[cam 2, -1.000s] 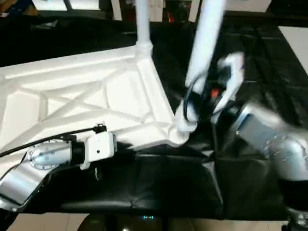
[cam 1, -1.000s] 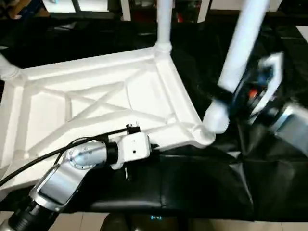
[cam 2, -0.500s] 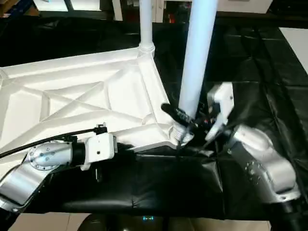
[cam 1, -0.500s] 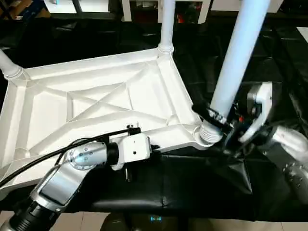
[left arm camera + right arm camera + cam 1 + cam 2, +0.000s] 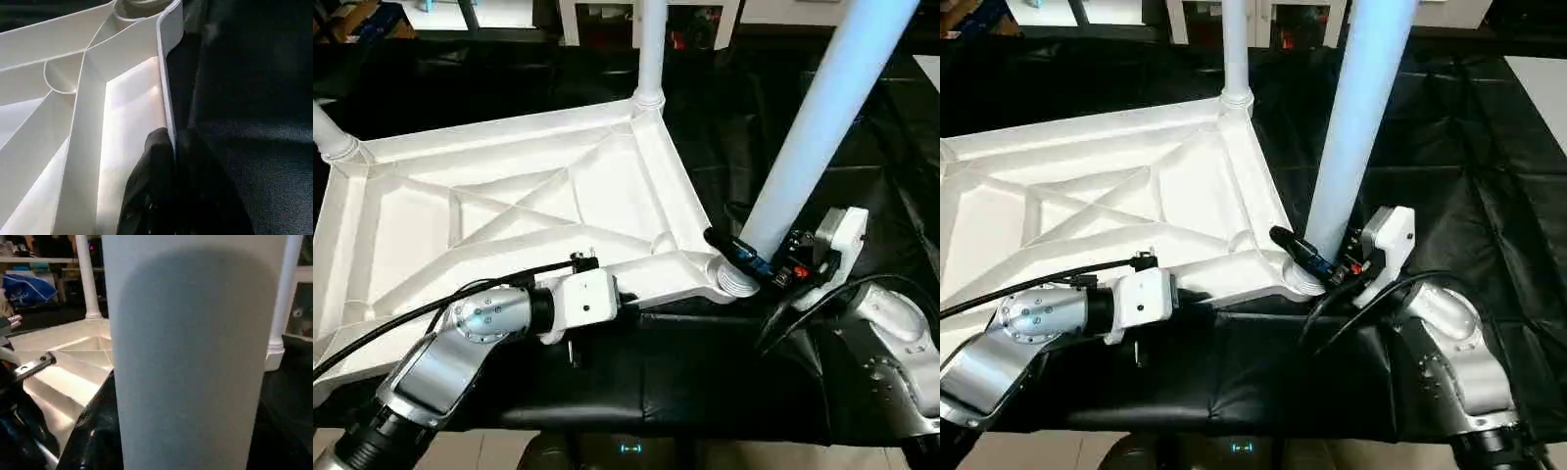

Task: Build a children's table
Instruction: Insert table leg to table base

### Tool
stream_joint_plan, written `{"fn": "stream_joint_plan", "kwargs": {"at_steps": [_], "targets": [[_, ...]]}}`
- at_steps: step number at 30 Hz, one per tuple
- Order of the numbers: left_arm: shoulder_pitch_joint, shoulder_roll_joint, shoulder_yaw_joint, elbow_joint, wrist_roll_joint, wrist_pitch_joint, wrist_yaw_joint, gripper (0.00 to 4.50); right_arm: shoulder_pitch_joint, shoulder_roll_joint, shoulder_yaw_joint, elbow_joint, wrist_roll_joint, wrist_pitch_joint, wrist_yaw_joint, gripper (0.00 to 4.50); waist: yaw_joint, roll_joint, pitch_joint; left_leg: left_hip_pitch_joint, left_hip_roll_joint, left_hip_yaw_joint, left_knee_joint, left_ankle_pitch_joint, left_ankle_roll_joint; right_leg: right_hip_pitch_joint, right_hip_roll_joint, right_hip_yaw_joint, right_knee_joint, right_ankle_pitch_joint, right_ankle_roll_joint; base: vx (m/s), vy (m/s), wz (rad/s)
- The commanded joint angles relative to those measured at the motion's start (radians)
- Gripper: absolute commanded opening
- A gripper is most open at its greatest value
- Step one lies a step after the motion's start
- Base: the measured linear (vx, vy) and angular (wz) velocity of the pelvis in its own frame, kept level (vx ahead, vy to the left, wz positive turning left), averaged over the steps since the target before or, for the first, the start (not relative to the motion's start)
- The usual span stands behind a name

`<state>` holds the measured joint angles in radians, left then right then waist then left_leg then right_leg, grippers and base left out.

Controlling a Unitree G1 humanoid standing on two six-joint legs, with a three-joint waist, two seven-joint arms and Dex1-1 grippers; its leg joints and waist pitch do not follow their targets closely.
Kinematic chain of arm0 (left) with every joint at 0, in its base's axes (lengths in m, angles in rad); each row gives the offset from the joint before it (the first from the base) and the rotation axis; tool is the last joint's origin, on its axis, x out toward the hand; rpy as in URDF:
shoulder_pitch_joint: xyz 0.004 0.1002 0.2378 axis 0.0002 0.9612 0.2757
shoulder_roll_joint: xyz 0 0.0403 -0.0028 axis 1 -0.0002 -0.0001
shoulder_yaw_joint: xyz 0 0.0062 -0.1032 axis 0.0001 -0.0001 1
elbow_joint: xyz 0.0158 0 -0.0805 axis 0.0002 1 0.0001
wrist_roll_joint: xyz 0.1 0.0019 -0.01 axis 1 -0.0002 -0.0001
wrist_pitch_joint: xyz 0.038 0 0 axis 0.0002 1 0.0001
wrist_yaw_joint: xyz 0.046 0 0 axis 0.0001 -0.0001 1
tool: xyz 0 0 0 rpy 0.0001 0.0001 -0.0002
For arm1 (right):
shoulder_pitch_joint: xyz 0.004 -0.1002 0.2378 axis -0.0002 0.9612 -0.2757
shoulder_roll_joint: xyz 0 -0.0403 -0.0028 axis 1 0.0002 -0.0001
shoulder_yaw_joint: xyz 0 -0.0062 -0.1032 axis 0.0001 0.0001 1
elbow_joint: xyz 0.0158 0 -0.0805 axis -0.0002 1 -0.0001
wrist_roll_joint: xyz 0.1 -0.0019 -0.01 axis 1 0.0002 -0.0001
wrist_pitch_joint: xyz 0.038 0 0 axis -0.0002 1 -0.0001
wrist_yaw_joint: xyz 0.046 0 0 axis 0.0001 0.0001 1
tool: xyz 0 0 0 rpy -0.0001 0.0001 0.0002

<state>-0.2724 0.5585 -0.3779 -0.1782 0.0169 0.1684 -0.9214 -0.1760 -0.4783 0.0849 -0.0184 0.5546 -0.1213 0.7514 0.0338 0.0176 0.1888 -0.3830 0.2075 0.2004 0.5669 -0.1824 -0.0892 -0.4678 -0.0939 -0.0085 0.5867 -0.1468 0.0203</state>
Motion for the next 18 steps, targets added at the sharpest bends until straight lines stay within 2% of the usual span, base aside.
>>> {"fn": "stream_joint_plan", "kwargs": {"at_steps": [1, 12, 14, 18], "targets": [[0.046, -0.012, -0.075, 0.049, -0.001, -0.008, -0.041, 0.00, 0.004, 0.014, -0.003, 0.035, -0.034, -0.037, 0.027, 1.86, -0.009, -0.026, -0.057, 0.009, 0.003, 0.007, -0.056, -0.136, 0.141, 0.061, -0.009, 0.018, -0.057, -0.176, -0.226, 0.000, 0.000, 0.00], [0.044, -0.014, -0.072, 0.051, 0.003, -0.006, -0.045, 0.00, -0.031, 0.044, 0.027, 0.148, -0.108, -0.155, 0.116, 1.86, -0.012, -0.024, -0.056, 0.010, 0.005, 0.006, -0.057, -0.139, 0.149, 0.061, -0.010, 0.017, -0.057, -0.180, -0.234, 0.000, 0.000, 0.00], [0.045, -0.015, -0.072, 0.050, 0.004, -0.003, -0.044, 0.00, -0.026, 0.046, 0.029, 0.158, -0.112, -0.164, 0.137, 1.86, -0.013, -0.029, -0.053, 0.010, 0.006, 0.006, -0.058, -0.149, 0.150, 0.060, -0.012, 0.018, -0.059, -0.203, -0.226, 0.000, 0.000, 0.00], [0.048, -0.015, -0.070, 0.047, 0.006, 0.000, -0.042, 0.00, -0.004, 0.044, 0.032, 0.162, -0.117, -0.179, 0.173, 1.86, -0.013, -0.028, -0.051, 0.010, 0.007, 0.006, -0.059, -0.146, 0.155, 0.058, -0.011, 0.018, -0.060, -0.204, -0.225, 0.000, 0.000, 0.00]]}}
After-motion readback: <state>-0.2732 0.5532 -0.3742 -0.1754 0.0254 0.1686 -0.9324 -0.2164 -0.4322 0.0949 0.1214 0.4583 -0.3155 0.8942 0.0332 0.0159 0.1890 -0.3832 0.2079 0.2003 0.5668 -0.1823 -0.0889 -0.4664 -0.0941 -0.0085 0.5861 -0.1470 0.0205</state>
